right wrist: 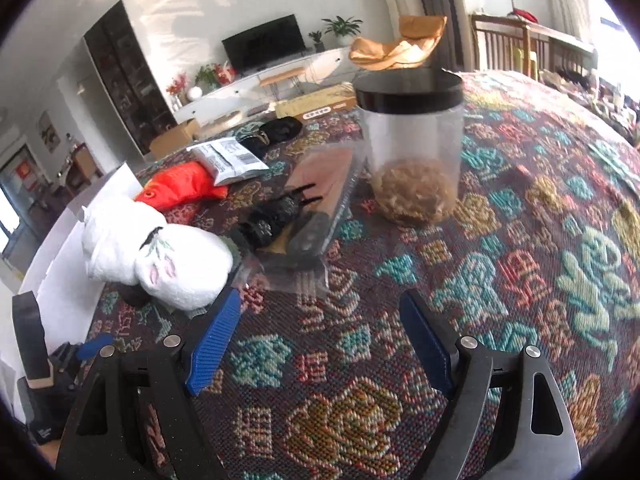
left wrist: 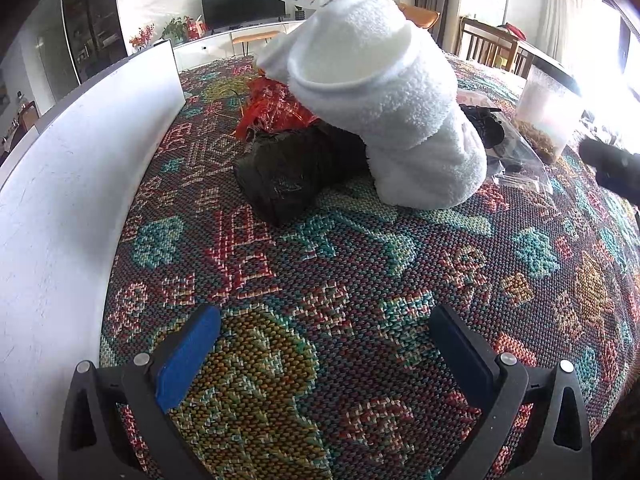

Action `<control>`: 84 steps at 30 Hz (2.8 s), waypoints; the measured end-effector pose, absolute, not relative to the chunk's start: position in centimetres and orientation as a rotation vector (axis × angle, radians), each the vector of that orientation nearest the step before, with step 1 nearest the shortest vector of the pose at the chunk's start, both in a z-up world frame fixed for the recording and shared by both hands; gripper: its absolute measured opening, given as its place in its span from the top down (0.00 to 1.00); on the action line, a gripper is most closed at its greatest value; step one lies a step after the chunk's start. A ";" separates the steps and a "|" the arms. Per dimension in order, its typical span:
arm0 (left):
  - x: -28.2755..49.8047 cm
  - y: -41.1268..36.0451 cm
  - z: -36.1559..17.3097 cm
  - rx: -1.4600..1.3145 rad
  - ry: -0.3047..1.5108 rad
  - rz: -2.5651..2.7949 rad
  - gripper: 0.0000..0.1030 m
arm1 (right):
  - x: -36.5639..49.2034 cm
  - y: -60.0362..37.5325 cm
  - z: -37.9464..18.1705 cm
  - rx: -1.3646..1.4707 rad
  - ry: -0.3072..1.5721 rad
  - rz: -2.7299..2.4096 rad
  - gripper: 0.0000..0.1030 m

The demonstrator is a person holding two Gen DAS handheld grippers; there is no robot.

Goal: Organize soft objects
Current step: 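Position left tool at white towel bundle while right tool moves toward black claw clip, then grasp white towel bundle with left tool while right tool grasps black claw clip, then lift white towel bundle with left tool while right tool holds black claw clip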

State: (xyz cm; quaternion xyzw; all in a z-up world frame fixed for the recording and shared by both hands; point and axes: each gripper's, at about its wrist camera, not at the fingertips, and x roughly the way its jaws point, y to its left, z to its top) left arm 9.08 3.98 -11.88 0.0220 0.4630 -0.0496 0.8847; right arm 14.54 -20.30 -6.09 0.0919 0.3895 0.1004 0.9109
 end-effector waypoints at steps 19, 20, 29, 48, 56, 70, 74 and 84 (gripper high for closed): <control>9.0 4.0 -11.8 0.046 0.963 -0.102 0.00 | 15.6 -21.1 -6.4 0.146 0.921 0.141 0.56; 9.1 4.0 -11.8 0.046 0.963 -0.102 0.00 | 14.4 -22.2 -6.3 0.139 0.916 0.121 0.56; 9.0 4.1 -11.8 0.045 0.962 -0.102 0.00 | 14.0 -29.1 -9.7 0.067 0.942 -0.115 0.32; 8.9 4.1 -11.9 0.045 0.960 -0.100 0.00 | 15.1 -29.5 -11.6 0.135 0.990 -0.185 0.16; 8.9 4.0 -11.9 0.045 0.960 -0.100 0.00 | 15.1 -29.4 -11.9 0.116 0.993 -0.189 0.13; 10.6 2.9 1.0 -0.048 0.739 -0.257 0.00 | 15.1 -29.4 -11.9 0.116 0.993 -0.190 0.13; 16.9 1.7 2.6 0.047 0.727 -0.137 0.00 | 15.1 -29.4 -11.9 0.117 0.992 -0.189 0.13; 11.7 -1.4 -4.9 0.126 0.908 -0.430 0.00 | 15.1 -29.5 -11.9 0.116 0.993 -0.190 0.13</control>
